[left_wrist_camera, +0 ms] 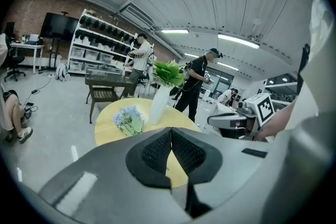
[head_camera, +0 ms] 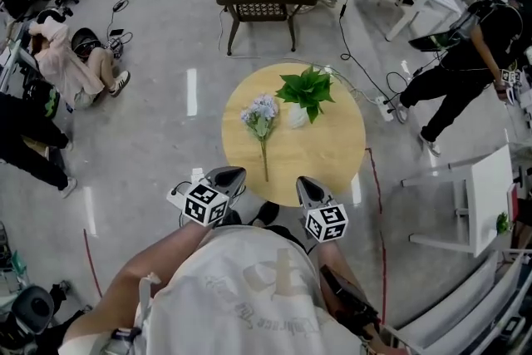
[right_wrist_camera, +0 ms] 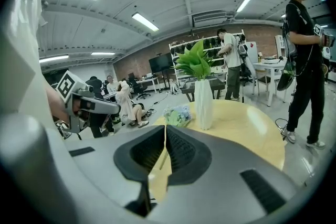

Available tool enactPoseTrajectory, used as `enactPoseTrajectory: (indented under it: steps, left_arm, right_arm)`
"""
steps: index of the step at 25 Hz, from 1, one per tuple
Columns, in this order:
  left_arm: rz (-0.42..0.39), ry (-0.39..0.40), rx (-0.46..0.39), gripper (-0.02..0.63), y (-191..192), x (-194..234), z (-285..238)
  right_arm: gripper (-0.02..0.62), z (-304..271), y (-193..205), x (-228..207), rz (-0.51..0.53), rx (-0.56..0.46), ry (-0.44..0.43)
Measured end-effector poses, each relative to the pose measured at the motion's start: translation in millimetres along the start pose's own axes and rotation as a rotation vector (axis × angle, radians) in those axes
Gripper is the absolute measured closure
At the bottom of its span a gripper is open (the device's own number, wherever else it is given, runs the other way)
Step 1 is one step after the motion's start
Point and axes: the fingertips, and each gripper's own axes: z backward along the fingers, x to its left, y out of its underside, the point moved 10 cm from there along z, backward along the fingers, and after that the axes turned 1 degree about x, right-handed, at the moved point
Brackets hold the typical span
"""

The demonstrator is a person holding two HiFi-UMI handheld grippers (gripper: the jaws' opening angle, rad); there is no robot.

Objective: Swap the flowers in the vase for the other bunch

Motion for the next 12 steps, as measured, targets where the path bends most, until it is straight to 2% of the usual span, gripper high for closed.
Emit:
enactPoseTrajectory:
  steps: [7, 12]
  left_arm:
    - [-0.056, 0.015, 0.022, 0.600, -24, -20, -43]
    - [-0.065, -0.005, 0.016, 0.600, -36, -26, -61]
  right_arm:
    - [0.586, -4, -12, -35, 0.059, -0.031, -0.076]
    - [0.587, -10, -23, -57, 0.069, -0.065, -0.088]
